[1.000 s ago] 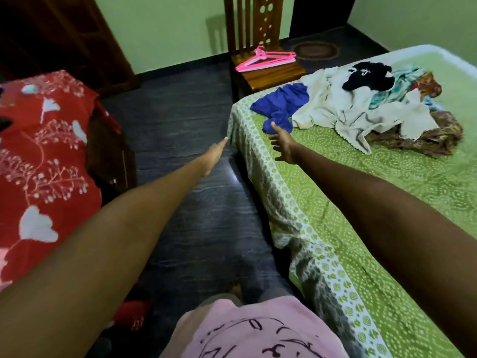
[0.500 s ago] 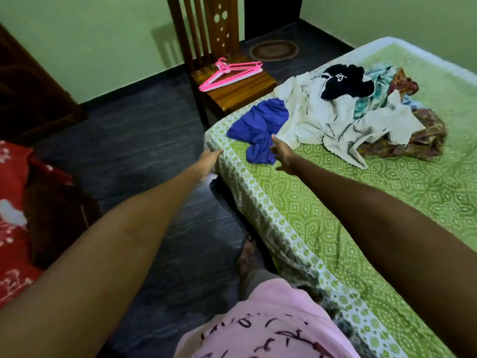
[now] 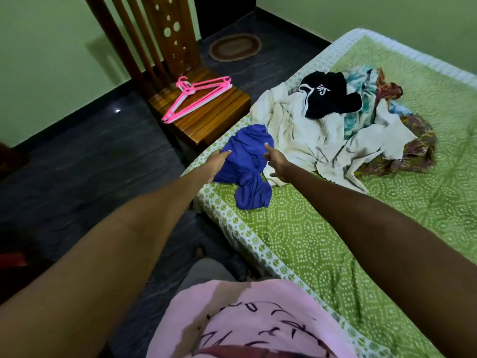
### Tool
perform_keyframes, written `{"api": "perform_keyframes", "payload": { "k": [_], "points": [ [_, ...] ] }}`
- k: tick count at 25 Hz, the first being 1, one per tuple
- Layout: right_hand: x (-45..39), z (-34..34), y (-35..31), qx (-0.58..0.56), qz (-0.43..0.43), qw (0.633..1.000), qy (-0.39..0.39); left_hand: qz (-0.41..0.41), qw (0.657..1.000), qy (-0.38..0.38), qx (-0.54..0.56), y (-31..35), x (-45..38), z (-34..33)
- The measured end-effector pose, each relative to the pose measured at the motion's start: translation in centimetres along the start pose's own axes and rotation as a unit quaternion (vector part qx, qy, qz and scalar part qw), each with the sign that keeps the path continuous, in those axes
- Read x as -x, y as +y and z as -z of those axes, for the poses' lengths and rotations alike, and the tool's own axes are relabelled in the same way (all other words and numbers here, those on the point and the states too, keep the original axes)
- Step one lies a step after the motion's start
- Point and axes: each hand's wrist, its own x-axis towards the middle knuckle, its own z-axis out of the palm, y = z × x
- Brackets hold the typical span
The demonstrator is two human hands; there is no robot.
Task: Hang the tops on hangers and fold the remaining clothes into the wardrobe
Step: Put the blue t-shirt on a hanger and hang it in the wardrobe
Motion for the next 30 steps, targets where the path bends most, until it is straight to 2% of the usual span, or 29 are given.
{"api": "perform_keyframes", "payload": {
  "k": [10,16,20,23,25,27,30],
  "points": [
    [-15.6,-4.7,-6.9,-0.059,-0.072,0.994,0.061,0.033,0.993,-0.106,-0.042,8.5,-16.5,6.0],
    [-22.0,-8.6,-8.3,-0.118,-0.131,0.980,0.094,0.077,0.971,-0.165,-0.156,8.7,-25.8,11.0],
    [-24.1,-9.3,-6.3,-0.110,-0.174,0.970,0.128,0.093,0.954,-0.196,-0.208,7.5,-30.5,10.8],
    [-24.8,-8.4,-3.8,-0.045,-0.203,0.965,0.159,0.115,0.935,-0.230,-0.246,5.8,-32.3,9.3],
    [-24.7,-7.3,-1.5,0.088,-0.212,0.963,0.141,0.102,0.926,-0.245,-0.270,4.1,-33.0,7.9],
    [-24.6,-6.1,1.3,0.240,-0.229,0.936,0.114,0.086,0.913,-0.260,-0.302,2.4,-32.7,6.3],
    [-24.8,-5.5,7.5,0.370,-0.255,0.893,0.028,0.080,0.878,-0.285,-0.376,-1.0,-32.2,4.7]
  ]
}}
